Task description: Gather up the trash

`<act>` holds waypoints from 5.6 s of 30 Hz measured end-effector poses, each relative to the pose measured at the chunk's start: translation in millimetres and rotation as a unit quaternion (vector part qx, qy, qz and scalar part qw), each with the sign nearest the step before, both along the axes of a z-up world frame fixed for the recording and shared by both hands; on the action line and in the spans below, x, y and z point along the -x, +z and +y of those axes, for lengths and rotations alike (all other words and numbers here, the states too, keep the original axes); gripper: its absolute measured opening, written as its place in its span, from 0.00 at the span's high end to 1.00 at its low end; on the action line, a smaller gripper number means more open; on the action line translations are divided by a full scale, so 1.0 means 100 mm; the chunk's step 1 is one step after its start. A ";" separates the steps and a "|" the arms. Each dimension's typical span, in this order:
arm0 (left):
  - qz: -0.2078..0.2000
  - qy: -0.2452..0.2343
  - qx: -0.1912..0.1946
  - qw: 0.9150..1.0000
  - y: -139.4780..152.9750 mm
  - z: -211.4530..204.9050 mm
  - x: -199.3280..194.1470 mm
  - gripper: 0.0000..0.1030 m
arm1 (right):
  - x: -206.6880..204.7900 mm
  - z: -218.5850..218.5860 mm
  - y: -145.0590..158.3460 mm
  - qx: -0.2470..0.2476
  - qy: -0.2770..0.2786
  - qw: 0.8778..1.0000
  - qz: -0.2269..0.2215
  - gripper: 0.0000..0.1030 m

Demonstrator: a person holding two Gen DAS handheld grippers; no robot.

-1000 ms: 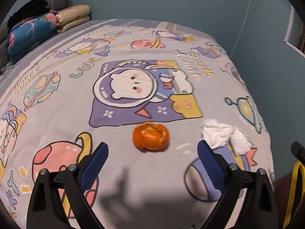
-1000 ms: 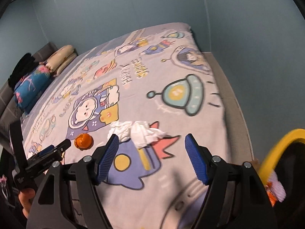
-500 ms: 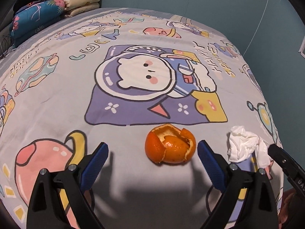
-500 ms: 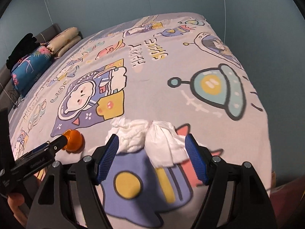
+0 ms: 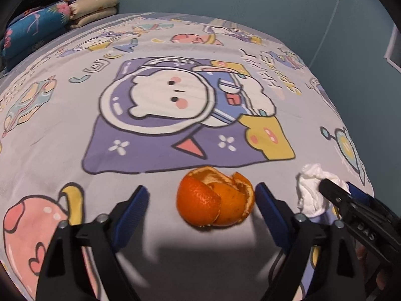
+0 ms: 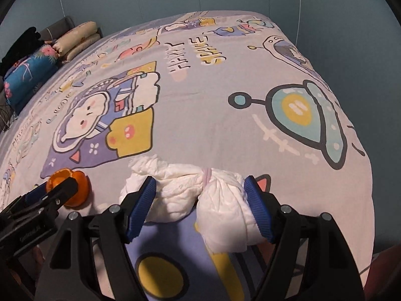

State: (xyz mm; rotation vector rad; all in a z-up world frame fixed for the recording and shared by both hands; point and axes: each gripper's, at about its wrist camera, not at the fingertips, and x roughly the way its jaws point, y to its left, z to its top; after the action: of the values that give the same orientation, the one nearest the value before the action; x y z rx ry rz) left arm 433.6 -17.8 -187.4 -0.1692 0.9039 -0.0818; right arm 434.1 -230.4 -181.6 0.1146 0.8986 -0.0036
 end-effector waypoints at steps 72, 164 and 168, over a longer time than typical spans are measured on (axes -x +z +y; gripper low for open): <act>-0.181 -0.172 0.009 0.968 2.16 -1.52 2.10 0.59 | 2.75 -1.76 1.87 -0.015 -0.128 0.978 -0.163 0.77; -0.094 -0.195 0.036 0.976 1.63 -2.02 2.03 0.34 | 3.18 -2.15 1.72 -0.001 -0.203 0.973 -0.106 0.46; -0.101 -0.174 0.029 0.979 1.67 -1.71 2.05 0.34 | 3.10 -1.87 1.78 -0.004 -0.176 0.978 -0.112 0.46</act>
State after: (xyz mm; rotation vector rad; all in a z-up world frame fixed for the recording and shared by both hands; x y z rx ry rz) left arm 228.4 -188.6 -20.1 -0.0544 0.7201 -0.4443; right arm 124.4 -417.1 -3.2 0.2751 0.6446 -0.3112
